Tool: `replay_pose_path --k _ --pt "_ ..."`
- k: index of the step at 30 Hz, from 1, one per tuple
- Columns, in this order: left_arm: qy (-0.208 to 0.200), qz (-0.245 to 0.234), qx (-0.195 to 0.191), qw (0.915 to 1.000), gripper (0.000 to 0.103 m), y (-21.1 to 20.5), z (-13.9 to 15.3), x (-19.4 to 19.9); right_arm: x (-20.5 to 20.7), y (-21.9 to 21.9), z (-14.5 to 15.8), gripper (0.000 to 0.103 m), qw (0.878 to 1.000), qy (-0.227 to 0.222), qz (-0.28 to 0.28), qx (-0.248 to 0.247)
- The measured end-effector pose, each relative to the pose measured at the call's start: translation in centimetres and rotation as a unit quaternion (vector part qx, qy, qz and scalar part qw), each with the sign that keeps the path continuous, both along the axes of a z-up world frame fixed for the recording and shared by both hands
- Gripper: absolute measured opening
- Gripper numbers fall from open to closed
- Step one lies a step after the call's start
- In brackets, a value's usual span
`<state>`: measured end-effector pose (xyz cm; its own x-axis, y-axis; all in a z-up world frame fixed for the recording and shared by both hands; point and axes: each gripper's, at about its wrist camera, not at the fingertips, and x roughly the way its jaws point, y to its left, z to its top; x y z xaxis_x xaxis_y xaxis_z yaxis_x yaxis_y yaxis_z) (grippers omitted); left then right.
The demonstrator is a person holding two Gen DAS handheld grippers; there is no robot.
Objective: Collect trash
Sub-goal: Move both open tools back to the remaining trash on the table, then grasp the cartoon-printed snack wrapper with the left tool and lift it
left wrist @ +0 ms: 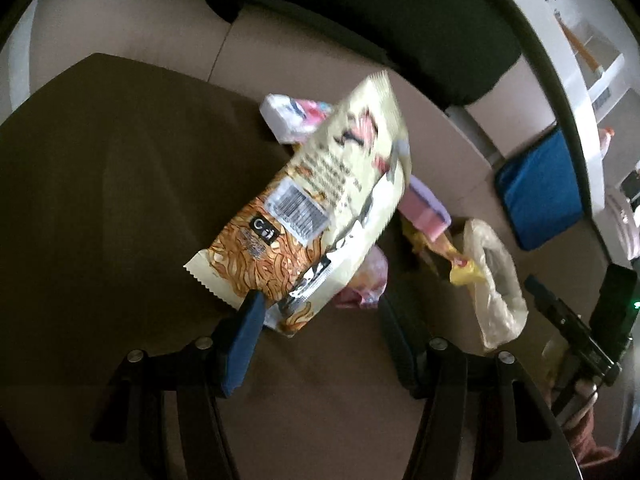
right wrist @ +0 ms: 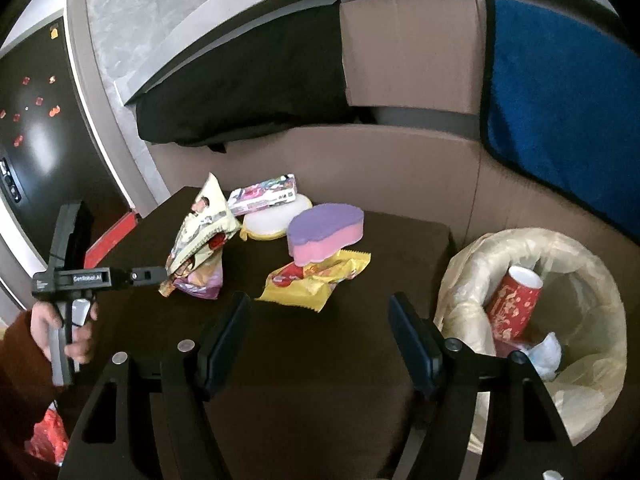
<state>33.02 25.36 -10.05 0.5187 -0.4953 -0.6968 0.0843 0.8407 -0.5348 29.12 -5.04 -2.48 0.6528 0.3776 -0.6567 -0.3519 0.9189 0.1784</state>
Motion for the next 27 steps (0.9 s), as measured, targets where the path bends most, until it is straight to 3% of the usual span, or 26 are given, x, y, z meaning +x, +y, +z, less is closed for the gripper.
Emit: replay_pose_path --k 5,9,13,16,17,19,20,24,27 --pt "-0.004 -0.004 -0.01 0.9999 0.054 -1.0 0.7 -2.1 -0.3 1.6 -0.7 0.068 1.0 0.01 0.021 0.008" --pt "-0.046 0.055 0.01 0.9974 0.054 1.4 3.2 -5.5 0.4 5.1 -1.4 0.068 0.998 0.019 0.065 0.003" --pt "-0.102 0.117 0.05 0.9866 0.054 4.8 5.3 -8.7 2.3 10.0 -2.6 0.067 0.993 0.029 0.117 -0.011" --pt "-0.118 0.144 0.06 0.9806 0.054 6.8 5.8 -10.1 4.3 13.1 -3.7 0.067 0.991 0.037 0.131 -0.017" --pt "-0.117 0.146 0.055 0.9808 0.054 7.3 5.6 -10.3 5.2 13.9 -4.2 0.065 0.99 0.044 0.13 -0.018" --pt "-0.109 0.149 0.044 0.9819 0.054 8.5 5.1 -10.5 6.6 15.0 -5.1 0.049 0.99 0.061 0.126 -0.02" --pt "-0.106 0.149 0.04 0.9823 0.054 8.8 4.8 -10.6 7.2 15.6 -5.6 0.046 0.99 0.067 0.12 -0.023" --pt "-0.107 0.151 0.037 0.982 0.054 9.1 3.9 -10.6 8.6 16.9 -7.0 0.045 0.989 0.083 0.117 -0.022" --pt "-0.109 0.146 0.03 0.9828 0.054 8.2 3.4 -10.2 8.5 17.0 -7.7 0.027 0.986 0.097 0.137 -0.023"
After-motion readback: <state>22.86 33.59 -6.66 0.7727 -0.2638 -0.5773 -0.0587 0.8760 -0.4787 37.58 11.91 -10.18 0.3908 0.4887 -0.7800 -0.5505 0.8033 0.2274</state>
